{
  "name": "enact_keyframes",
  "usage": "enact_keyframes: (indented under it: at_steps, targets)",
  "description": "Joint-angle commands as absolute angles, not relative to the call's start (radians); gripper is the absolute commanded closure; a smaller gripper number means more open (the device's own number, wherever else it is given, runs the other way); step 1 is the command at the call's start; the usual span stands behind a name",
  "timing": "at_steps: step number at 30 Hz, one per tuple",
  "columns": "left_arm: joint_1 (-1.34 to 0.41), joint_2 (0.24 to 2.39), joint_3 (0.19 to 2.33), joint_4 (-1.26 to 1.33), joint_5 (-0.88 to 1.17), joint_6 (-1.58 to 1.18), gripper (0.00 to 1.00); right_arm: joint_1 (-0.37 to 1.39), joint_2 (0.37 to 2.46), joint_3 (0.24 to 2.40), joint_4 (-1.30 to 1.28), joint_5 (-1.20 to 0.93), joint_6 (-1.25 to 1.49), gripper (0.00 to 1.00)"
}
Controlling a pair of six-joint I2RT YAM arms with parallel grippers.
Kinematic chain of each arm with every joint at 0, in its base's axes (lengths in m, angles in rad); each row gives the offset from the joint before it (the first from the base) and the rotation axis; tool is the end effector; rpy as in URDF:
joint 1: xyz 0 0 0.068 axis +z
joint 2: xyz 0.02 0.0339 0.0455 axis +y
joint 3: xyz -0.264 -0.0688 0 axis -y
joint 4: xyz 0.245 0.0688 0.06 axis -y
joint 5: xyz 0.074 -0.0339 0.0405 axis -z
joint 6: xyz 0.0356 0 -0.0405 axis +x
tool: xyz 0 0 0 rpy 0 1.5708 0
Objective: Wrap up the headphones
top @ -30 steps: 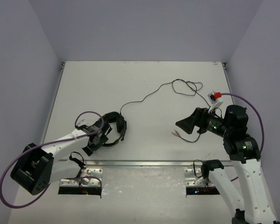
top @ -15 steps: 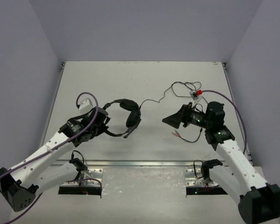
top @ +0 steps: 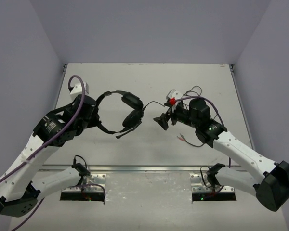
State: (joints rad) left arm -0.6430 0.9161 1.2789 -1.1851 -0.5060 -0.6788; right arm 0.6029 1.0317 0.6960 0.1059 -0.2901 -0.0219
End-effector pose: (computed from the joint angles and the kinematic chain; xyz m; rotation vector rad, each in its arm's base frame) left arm 0.1212 -0.0693 0.3889 -0.2695 2.2518 -0.0834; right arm 0.1926 0.1449 0.2914 -0.7642 1.6763 0.6718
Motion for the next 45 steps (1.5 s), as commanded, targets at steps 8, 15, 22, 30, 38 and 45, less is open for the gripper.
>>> enact_keyframes:
  at_steps: [8, 15, 22, 30, 38, 45]
  targets:
    - [-0.650, 0.844, 1.397, -1.135, -0.307, -0.549, 1.00, 0.612, 1.108, 0.594, 0.474, -0.150, -0.193, 0.16]
    - [-0.650, 0.821, 1.451, -1.137, -0.281, -0.563, 1.00, 0.611, 1.115, 0.597, 0.529, -0.270, -0.131, 0.62]
    - [-0.650, 0.753, 1.473, -1.032, -0.192, -0.673, 1.00, 0.611, 1.154, 0.583, 0.652, -0.409, 0.040, 0.45]
    - [-0.650, 0.701, 1.425, -0.919, -0.183, -0.817, 1.00, 0.612, 1.297, 0.681, 0.811, -0.552, 0.231, 0.52]
    - [-0.649, 0.680, 1.467, -0.871, -0.297, -0.966, 1.00, 0.643, 1.437, 0.713, 0.939, -0.581, 0.374, 0.91]
    - [-0.649, 0.678, 1.362, -0.743, -0.434, -1.158, 1.00, 0.851, 1.519, 0.824, 0.769, -0.317, 0.273, 0.81]
